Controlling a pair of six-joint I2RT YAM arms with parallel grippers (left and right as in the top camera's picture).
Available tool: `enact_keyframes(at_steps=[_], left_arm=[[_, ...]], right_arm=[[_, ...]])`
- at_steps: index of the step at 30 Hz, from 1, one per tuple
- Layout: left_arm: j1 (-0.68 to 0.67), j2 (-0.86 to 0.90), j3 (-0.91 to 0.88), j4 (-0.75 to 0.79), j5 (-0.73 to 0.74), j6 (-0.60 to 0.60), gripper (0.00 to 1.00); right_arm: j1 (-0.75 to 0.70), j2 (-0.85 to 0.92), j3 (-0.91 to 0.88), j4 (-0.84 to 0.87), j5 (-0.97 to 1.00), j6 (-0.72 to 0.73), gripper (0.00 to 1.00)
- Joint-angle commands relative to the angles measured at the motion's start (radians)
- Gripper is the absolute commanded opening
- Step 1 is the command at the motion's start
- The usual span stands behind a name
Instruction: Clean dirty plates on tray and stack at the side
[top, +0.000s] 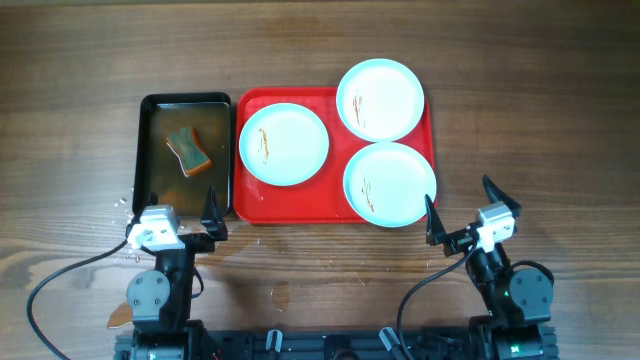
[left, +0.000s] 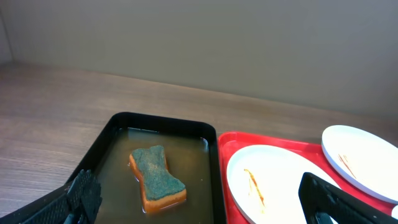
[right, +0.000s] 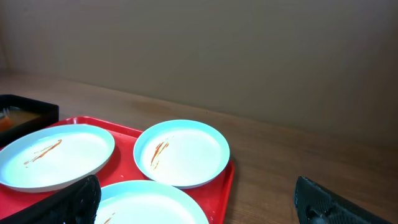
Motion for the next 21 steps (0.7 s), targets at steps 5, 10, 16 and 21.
enact_keyframes(at_steps=[5,10,16,21], left_arm=[[-0.005,-0.009,-0.007,0.008,0.019,0.023,1.0],[-0.005,-0.009,-0.007,0.011,0.118,0.008,1.0],[-0.005,0.002,0.06,0.056,0.13,0.008,1.0],[-0.005,0.147,0.243,0.012,0.154,0.008,1.0]], right_arm=[[0.004,-0.005,-0.001,0.003,-0.012,-0.002,1.0],[0.004,-0.005,-0.001,0.003,-0.015,-0.002,1.0],[0.004,-0.003,-0.001,0.079,0.0,0.002,1.0],[0.004,-0.002,0.036,0.105,0.003,0.055,1.0]])
